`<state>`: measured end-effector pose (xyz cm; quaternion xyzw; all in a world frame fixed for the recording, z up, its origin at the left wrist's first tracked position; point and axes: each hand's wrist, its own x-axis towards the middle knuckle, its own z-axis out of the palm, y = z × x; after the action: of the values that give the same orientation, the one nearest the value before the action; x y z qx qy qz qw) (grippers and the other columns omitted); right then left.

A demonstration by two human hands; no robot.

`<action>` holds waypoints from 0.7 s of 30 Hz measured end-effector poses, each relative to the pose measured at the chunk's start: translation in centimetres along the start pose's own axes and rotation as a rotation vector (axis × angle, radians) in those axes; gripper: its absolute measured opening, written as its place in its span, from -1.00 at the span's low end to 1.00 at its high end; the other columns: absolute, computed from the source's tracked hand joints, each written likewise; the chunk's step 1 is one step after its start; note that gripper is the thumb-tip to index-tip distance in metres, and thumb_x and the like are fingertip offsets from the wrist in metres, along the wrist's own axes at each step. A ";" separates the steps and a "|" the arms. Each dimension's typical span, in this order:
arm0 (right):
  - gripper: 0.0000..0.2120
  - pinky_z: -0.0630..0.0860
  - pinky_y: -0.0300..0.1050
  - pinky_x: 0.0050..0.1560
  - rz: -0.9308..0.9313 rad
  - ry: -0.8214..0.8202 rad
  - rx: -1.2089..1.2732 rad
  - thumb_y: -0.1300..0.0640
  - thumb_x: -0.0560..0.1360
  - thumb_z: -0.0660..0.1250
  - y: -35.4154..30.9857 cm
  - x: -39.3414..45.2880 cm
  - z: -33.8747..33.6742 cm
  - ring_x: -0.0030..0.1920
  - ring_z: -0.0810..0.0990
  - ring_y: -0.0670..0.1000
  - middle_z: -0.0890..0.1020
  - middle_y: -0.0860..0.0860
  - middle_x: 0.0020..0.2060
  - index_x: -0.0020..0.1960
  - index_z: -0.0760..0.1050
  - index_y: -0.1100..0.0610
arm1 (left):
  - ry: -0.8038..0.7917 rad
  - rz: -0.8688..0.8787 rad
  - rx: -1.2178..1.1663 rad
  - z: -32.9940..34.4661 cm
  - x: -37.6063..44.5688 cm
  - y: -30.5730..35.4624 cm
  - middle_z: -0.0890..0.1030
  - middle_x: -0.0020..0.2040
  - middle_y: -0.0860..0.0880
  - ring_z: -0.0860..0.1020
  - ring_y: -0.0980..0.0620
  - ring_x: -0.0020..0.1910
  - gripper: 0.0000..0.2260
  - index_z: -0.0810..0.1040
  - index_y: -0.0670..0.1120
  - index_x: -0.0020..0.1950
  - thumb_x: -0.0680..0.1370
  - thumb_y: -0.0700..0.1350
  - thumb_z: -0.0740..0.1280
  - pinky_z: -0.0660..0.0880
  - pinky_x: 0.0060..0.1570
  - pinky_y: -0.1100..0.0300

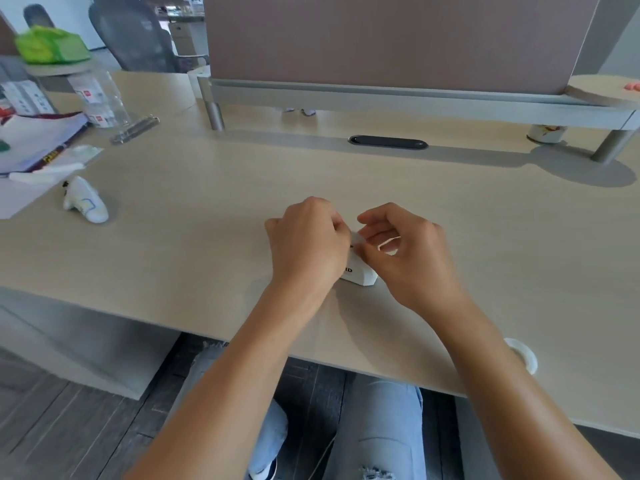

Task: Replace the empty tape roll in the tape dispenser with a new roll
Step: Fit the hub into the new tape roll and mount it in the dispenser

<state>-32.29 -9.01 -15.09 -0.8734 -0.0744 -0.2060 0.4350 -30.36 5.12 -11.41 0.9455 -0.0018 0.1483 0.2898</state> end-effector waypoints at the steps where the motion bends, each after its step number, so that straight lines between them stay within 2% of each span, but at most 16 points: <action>1: -0.72 0.64 -0.13 0.00 -0.007 -0.003 -0.027 0.25 0.46 0.51 -0.1 0.1 0.1 -0.11 0.69 -0.09 0.74 -0.08 -0.12 0.15 0.65 0.09 | -0.016 0.023 0.018 0.0 0.1 -0.1 0.70 -0.16 0.01 0.59 -0.10 -0.08 -0.83 0.67 -0.02 -0.13 0.56 -0.16 0.29 0.39 0.04 0.03; 8: -0.71 0.64 0.07 -0.01 -0.007 -0.031 -0.147 0.19 0.44 0.53 -1.1 1.2 0.4 -0.11 0.69 0.00 0.71 -0.09 -0.13 0.15 0.66 0.06 | -0.090 0.148 0.026 -0.2 1.0 -0.6 0.70 -0.09 -0.04 0.61 -0.16 -0.03 -0.85 0.59 -0.08 0.03 0.63 -0.18 0.23 0.43 0.06 -0.01; 13: -0.72 0.60 0.01 0.04 0.051 -0.045 -0.257 0.09 0.45 0.55 -1.7 1.8 0.5 -0.02 0.66 0.00 0.72 -0.05 -0.03 0.15 0.68 0.05 | -0.127 0.158 -0.033 -0.8 2.4 -2.3 0.65 0.02 -0.12 0.57 -0.18 0.07 -0.84 0.60 -0.13 0.01 0.63 -0.19 0.22 0.52 0.09 -0.09; 16: -0.73 0.58 -0.01 0.04 0.071 -0.050 -0.301 0.02 0.45 0.56 -2.3 1.9 0.8 -0.01 0.64 0.00 0.70 -0.03 -0.02 0.12 0.69 0.06 | -0.118 0.115 -0.098 -1.0 3.4 -3.8 0.62 0.08 -0.16 0.57 -0.19 0.09 -0.84 0.62 -0.16 0.01 0.61 -0.22 0.23 0.51 0.09 -0.05; 21: -0.75 0.58 -0.01 0.06 0.120 -0.078 -0.381 -0.01 0.44 0.56 -3.1 2.1 1.5 0.02 0.64 -0.01 0.68 -0.05 -0.04 0.09 0.69 0.02 | -0.161 0.011 -0.229 -1.1 4.2 -5.5 0.62 -0.08 -0.04 0.61 -0.15 -0.03 -0.83 0.60 -0.15 0.01 0.61 -0.23 0.21 0.50 -0.07 0.08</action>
<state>-30.91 -6.05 -12.67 -0.9501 0.0015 -0.1562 0.2702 -26.18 10.64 -12.37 0.9151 -0.0472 0.0723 0.3938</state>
